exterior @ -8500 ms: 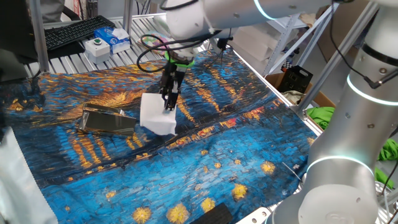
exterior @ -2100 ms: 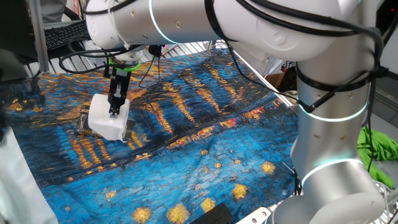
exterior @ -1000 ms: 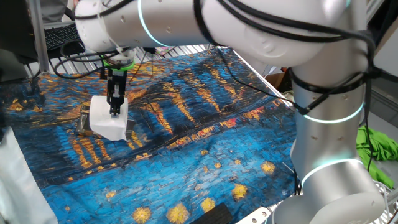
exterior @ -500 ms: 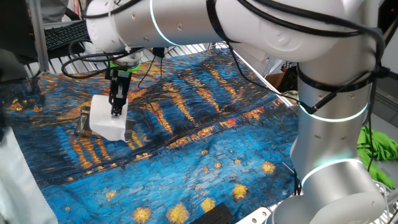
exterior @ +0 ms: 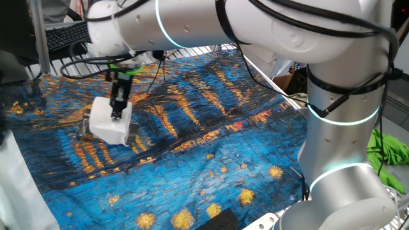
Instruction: Put the toilet paper on its holder
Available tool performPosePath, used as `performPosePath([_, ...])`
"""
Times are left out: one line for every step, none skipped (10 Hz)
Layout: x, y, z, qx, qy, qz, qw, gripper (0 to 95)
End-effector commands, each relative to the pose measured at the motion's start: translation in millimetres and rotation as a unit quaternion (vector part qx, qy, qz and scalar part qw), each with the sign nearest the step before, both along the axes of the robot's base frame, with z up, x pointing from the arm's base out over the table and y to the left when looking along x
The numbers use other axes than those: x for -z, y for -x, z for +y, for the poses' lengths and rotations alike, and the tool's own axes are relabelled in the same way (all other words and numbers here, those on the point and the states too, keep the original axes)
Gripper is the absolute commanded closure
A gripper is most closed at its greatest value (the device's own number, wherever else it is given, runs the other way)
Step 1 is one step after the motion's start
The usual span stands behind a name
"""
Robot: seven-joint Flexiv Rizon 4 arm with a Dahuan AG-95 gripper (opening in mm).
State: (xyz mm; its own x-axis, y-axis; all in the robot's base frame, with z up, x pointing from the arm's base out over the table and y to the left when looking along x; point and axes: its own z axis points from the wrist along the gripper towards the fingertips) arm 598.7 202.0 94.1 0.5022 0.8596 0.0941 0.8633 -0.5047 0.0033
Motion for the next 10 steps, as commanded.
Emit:
performPosePath([2.9,-1.8,9.0,0.002,-0.002,0.000,1.0000,95.0])
performPosePath([5.6,-1.6,11.0,0.003,-0.002,-0.002,1.0000,95.0])
performPosePath([9.1,-1.3,14.9,0.000,0.003,-0.004,1.0000,95.0])
performPosePath([9.4,-1.3,16.2,-0.001,0.006,-0.004,1.0000,95.0])
performPosePath([8.4,-1.6,18.1,-0.001,0.006,-0.004,1.0000,95.0])
performPosePath([8.0,-1.6,19.2,-0.004,0.005,-0.004,1.0000,95.0])
performPosePath([7.7,-1.7,20.1,-0.004,0.002,-0.008,1.0000,95.0])
performPosePath([7.7,-1.8,20.1,0.000,0.002,-0.013,0.9999,76.0])
performPosePath([7.8,-1.8,20.1,0.006,0.002,-0.015,0.9999,76.0])
performPosePath([8.1,-1.9,20.1,0.013,0.002,-0.017,0.9998,38.0])
